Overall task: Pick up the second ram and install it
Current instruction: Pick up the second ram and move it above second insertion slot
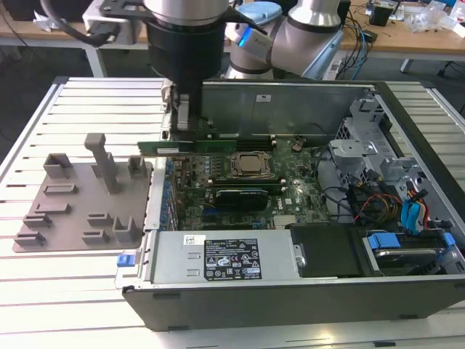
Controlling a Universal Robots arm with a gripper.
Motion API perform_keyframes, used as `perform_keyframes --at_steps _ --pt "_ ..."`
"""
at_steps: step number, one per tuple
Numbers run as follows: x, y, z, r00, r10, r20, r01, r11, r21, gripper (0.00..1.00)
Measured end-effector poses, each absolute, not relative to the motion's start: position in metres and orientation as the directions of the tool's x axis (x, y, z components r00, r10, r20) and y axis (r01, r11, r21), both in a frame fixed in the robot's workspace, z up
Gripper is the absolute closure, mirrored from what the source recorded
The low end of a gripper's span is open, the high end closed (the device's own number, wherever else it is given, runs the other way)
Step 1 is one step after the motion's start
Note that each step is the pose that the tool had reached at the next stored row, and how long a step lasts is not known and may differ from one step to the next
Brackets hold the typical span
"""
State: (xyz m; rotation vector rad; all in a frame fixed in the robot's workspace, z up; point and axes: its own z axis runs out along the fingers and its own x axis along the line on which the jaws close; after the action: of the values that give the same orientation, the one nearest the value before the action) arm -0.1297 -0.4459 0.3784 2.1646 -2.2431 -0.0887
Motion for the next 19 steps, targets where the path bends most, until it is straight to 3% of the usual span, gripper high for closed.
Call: perform_keyframes --at_steps 19 --pt "0.008 -0.438 0.372 -0.037 -0.999 -0.034 -0.997 0.034 0.075 0.87"
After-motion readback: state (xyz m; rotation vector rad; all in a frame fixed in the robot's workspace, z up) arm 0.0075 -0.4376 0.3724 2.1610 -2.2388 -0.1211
